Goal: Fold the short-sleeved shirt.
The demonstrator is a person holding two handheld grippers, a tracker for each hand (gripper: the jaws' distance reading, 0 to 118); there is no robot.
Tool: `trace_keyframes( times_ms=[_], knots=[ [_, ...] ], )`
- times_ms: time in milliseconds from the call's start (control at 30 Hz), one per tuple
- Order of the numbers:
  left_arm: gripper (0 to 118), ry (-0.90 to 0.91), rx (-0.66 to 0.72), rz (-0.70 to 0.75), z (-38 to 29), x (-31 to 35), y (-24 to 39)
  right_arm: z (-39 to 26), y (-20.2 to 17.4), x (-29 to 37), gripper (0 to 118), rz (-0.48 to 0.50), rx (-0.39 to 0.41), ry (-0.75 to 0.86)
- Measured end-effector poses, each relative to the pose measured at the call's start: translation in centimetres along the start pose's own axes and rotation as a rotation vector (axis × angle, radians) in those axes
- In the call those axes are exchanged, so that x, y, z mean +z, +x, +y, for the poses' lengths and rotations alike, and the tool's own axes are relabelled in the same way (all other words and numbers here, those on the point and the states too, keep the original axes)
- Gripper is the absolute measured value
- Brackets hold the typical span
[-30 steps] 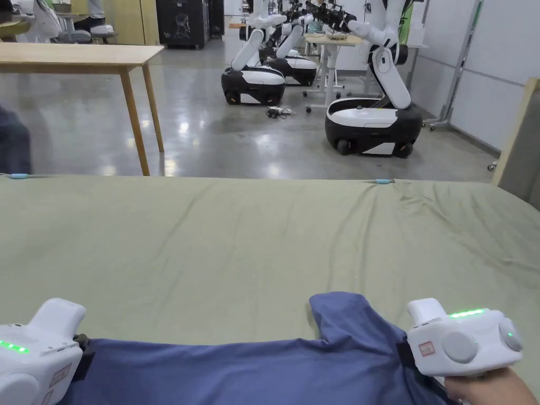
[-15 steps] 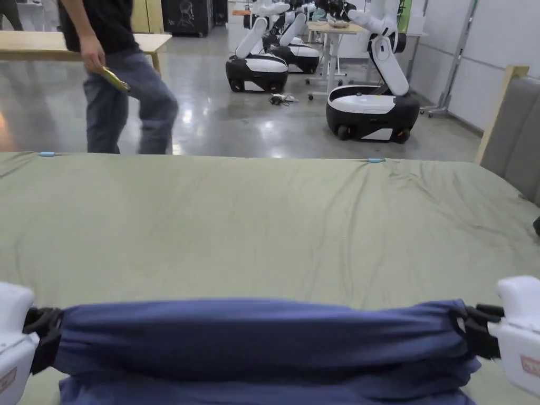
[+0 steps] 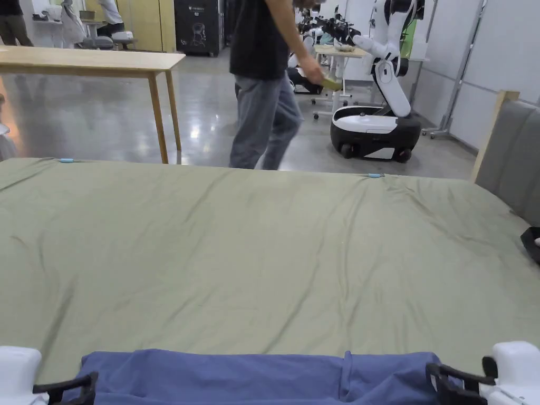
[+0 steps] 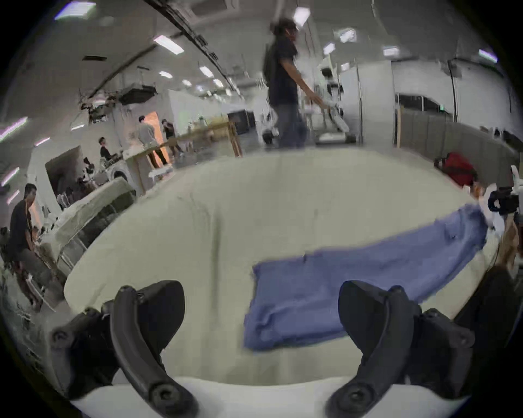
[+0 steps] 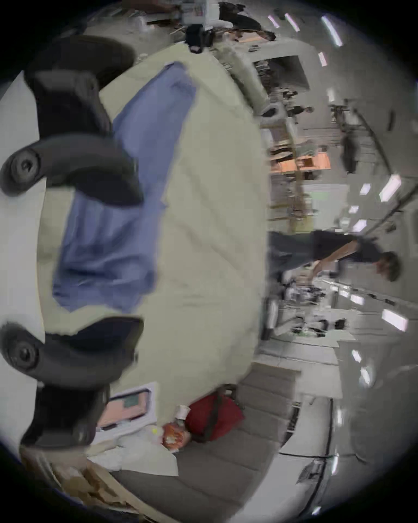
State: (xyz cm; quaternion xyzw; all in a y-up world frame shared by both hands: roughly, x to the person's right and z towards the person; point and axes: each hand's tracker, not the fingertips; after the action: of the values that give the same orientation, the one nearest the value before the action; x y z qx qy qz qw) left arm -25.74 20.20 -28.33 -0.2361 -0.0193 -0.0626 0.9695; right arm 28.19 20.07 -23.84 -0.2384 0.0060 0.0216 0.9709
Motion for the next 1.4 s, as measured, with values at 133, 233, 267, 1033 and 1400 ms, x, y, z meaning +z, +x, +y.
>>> trace_keyframes(
  times_ms=[133, 233, 267, 1033, 1400],
  knots=[
    [110, 0.264, 0.086, -0.028, 2.8, 3.9, 3.1, 2.8, -3.3, 3.7, 100, 0.036, -0.100, 0.315],
    [109, 0.369, 0.033, 0.043, 3.1, 5.2, 5.9, 2.5, -6.2, 5.3, 95, -0.040, -0.071, 0.452],
    [107, 0.362, 0.007, 0.042, 3.3, 5.5, 6.9, 2.2, -6.7, 5.5, 81, -0.045, -0.063, 0.460],
    [117, -0.308, 0.811, -0.610, -7.8, -6.9, -15.0, 0.4, -12.2, 2.6, 1, -0.012, 0.002, 0.254],
    [5, -0.358, 1.106, -0.877, -10.7, -16.4, -10.3, 1.3, -15.2, 1.3, 1, 0.006, 0.030, 0.215]
  ],
)
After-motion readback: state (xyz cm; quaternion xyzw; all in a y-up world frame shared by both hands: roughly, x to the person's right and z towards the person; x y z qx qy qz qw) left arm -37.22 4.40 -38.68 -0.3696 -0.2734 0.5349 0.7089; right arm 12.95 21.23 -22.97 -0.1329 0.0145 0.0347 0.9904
